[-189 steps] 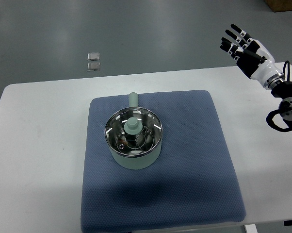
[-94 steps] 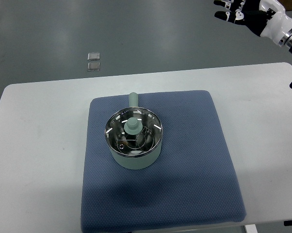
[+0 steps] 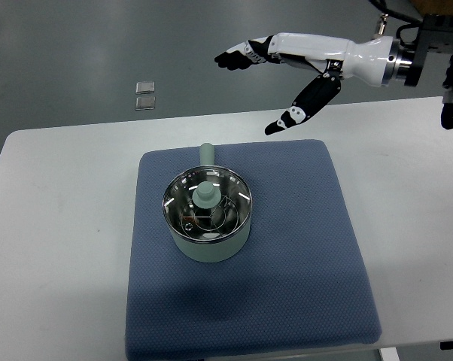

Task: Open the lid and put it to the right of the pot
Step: 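Swing the right hand over the saucepan toward the lid knob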

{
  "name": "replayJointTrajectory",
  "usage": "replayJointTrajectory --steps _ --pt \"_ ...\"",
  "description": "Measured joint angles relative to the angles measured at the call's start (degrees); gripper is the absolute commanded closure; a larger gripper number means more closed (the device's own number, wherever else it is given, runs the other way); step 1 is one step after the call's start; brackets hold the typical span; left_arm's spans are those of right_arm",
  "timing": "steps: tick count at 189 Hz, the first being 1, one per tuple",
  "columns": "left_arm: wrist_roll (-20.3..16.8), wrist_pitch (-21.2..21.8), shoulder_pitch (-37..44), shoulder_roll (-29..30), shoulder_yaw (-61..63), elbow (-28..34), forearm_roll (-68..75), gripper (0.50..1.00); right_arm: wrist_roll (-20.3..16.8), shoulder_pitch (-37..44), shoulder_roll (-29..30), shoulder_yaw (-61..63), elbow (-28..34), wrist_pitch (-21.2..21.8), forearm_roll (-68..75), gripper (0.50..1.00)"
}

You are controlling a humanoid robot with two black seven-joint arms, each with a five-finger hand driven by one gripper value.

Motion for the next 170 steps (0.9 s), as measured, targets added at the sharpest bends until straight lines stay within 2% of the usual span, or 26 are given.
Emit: replayJointTrajectory --steps 85,170 --pt "-0.01 0.00 0.01 0.00 0.00 0.00 0.00 0.500 -0.31 9.62 5.96 -13.24 0.16 -0.40 -10.99 0.570" --pt "-0.01 0.00 0.01 0.00 0.00 0.00 0.00 0.500 -0.66 12.98 12.05 -18.33 -1.96 -0.96 -21.79 0.570"
